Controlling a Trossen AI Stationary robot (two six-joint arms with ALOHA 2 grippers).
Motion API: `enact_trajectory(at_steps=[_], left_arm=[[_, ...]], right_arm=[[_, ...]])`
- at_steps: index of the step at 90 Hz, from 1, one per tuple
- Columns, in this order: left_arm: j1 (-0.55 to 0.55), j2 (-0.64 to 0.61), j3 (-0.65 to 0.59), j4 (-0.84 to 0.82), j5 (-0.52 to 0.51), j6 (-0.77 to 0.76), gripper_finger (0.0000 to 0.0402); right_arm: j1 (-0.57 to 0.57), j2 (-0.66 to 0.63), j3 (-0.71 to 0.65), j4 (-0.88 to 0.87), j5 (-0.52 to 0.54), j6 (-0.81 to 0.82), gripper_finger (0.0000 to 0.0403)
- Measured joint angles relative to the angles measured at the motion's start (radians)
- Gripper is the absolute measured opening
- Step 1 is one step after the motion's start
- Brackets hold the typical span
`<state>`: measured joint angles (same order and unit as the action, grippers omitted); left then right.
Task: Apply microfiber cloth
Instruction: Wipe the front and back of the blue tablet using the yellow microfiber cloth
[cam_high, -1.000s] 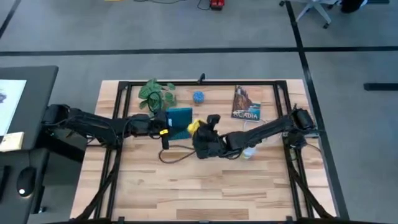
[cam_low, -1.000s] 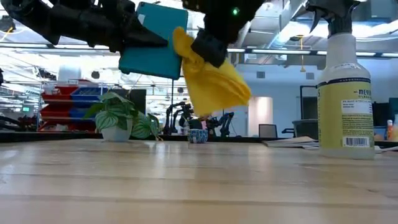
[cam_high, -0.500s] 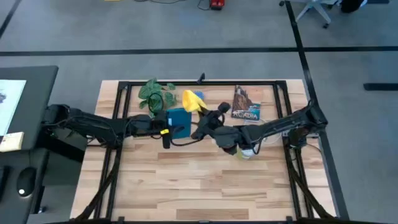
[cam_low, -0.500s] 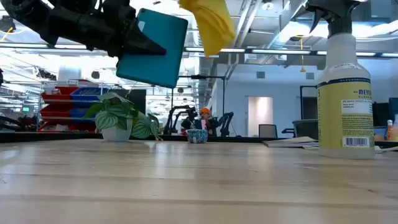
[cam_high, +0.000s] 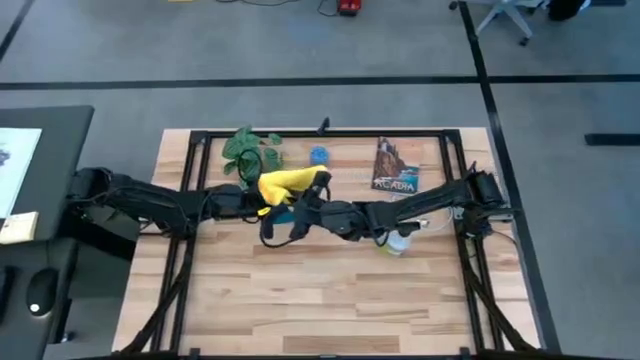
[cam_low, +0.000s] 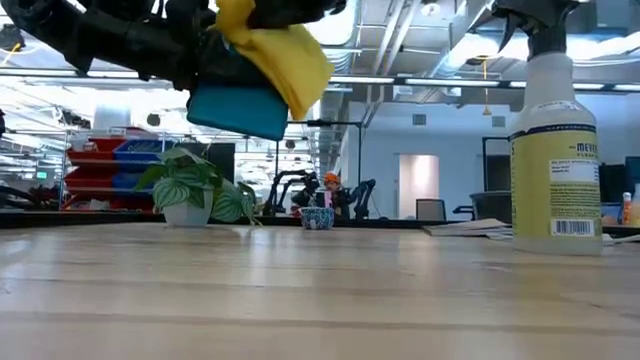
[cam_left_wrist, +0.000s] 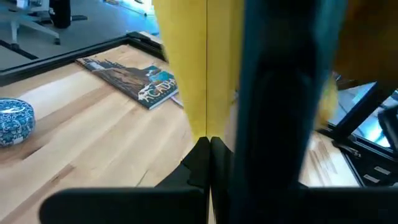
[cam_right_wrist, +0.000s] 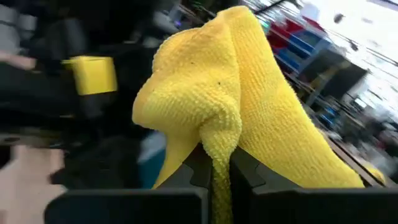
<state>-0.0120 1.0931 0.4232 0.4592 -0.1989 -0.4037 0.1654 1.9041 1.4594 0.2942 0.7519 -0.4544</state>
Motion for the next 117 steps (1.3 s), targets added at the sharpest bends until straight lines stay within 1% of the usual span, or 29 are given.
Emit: enact_trajectory(at_steps=[6,16,20,24,33,41,47,56,60,64,70,81,88,97,102,112,117], left_arm=[[0.0,0.0,0.0,0.003,0.001,0.0,0.001],[0.0,0.0,0.0,0.001,0.0,0.0,0.001],[0.0,0.0,0.0,0.006,0.001,0.0,0.001],[0.0,0.0,0.0,0.006,0.0,0.0,0.001],[0.0,0.0,0.0,0.005,0.003,0.0,0.001],[-0.001,0.0,0.0,0.007,0.011,0.0,0.001],[-0.001,0.0,0.0,0.01,0.011,0.0,0.001],[0.0,0.001,0.0,0.006,0.006,0.002,0.0011],[0.0,0.001,0.0,0.008,0.006,0.002,0.001],[0.0,0.0,0.0,0.01,0.006,0.002,0.0011],[0.0,0.0,0.0,0.008,0.001,0.001,0.001],[0.0,0.0,0.0,0.004,0.0,-0.001,0.0011],[0.0,0.0,0.0,0.002,0.006,-0.001,0.0011],[0.0,0.0,-0.001,-0.004,0.01,0.0,0.0011],[0.0,0.0,-0.001,-0.004,0.01,0.003,0.0011],[-0.001,0.0,-0.001,0.0,0.011,0.009,0.0011],[-0.001,0.0,-0.001,-0.001,0.008,0.01,0.0011]], right_arm=[[-0.001,0.0,0.008,0.012,-0.004,-0.021,0.0005],[-0.003,-0.001,0.013,0.098,0.046,-0.077,0.0005],[-0.003,-0.001,0.013,0.12,0.043,-0.106,0.0005],[-0.003,-0.002,0.013,0.118,0.018,-0.119,0.0005],[-0.004,-0.003,0.013,0.047,-0.061,-0.095,0.0005],[-0.007,0.004,0.013,-0.049,-0.129,-0.033,0.0005],[-0.011,0.015,0.013,-0.104,-0.14,0.01,0.0005],[-0.017,0.017,0.013,-0.173,-0.137,0.014,0.0005],[-0.017,0.016,0.013,-0.177,-0.116,0.008,0.0005],[-0.016,0.013,0.013,-0.174,-0.074,-0.013,0.0005],[-0.009,-0.003,0.013,-0.178,0.019,-0.065,0.0005],[-0.006,-0.039,0.013,-0.123,0.183,-0.149,0.0005],[-0.005,-0.049,0.014,-0.121,0.222,-0.15,0.0005],[-0.001,-0.048,0.014,-0.165,0.219,-0.123,0.0005],[0.006,-0.048,0.014,-0.225,0.191,-0.091,0.0005],[0.01,-0.048,0.001,-0.391,0.069,0.081,0.0005],[0.011,-0.047,-0.017,-0.47,0.04,0.169,0.0005]])
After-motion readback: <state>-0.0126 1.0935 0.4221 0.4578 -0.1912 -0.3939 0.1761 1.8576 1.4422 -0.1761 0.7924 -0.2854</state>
